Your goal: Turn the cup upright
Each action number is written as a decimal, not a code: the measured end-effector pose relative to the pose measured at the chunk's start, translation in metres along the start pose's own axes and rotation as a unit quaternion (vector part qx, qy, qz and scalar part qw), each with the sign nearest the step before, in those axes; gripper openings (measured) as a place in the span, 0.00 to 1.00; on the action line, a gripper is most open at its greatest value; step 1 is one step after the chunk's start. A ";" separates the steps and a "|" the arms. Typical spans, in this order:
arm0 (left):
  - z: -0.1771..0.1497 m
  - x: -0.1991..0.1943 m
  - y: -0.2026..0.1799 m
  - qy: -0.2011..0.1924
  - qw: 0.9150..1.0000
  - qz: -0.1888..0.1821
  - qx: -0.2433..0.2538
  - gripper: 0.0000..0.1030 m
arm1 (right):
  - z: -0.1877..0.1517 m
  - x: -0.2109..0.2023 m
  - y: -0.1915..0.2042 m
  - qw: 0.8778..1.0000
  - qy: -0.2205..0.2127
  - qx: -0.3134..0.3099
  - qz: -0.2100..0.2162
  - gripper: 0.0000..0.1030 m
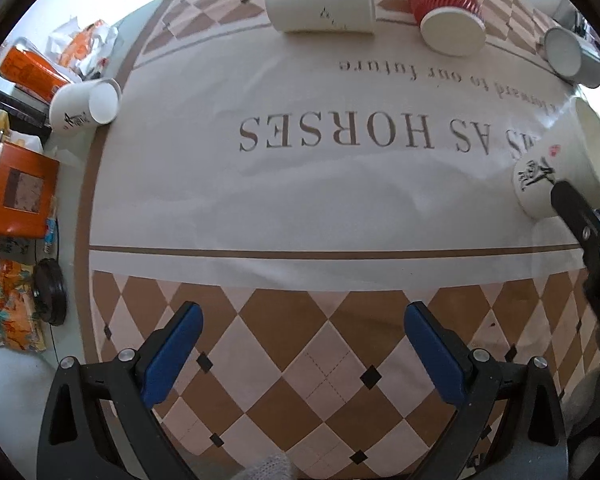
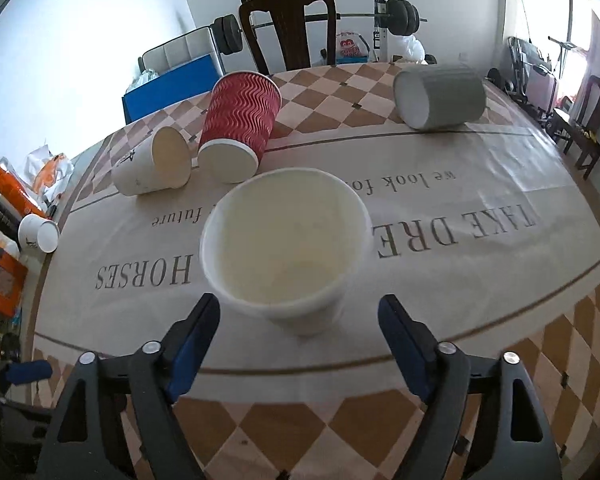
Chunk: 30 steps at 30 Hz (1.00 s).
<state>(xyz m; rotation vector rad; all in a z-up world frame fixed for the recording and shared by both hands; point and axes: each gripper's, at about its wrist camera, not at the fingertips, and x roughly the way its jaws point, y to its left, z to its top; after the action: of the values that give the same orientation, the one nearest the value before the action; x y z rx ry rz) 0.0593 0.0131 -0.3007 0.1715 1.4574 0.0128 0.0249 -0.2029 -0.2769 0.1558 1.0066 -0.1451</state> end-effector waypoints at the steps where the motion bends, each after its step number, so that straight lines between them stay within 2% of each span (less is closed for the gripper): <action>1: -0.003 -0.005 0.003 -0.004 1.000 -0.001 0.001 1.00 | -0.002 -0.005 0.000 1.000 0.001 -0.001 -0.002 0.84; 6: -0.012 -0.028 0.000 -0.024 1.000 -0.004 0.007 1.00 | -0.006 -0.032 -0.005 1.000 0.010 0.004 -0.025 0.85; 12: -0.035 -0.080 -0.009 -0.057 0.998 -0.011 0.010 1.00 | 0.005 -0.083 -0.017 0.997 0.022 0.019 -0.066 0.93; 14: -0.034 -0.095 -0.008 -0.069 0.997 -0.013 0.009 1.00 | 0.012 -0.106 -0.018 0.997 0.027 0.017 -0.074 0.99; 17: -0.032 -0.124 -0.003 -0.098 0.995 -0.017 0.004 1.00 | 0.023 -0.134 -0.017 0.996 0.031 0.008 -0.087 1.00; 23: -0.041 -0.200 -0.005 -0.154 0.987 -0.041 -0.008 1.00 | 0.046 -0.207 -0.017 0.996 0.013 -0.020 -0.086 1.00; 30: -0.052 -0.266 -0.002 -0.205 0.977 -0.049 -0.023 1.00 | 0.071 -0.277 -0.023 0.996 0.006 -0.031 -0.081 1.00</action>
<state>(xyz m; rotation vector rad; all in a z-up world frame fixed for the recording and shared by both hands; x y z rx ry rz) -0.0233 -0.0137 -0.0439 0.0585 1.0513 -0.0652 -0.0663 -0.2256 -0.0062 0.0187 1.0334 -0.2617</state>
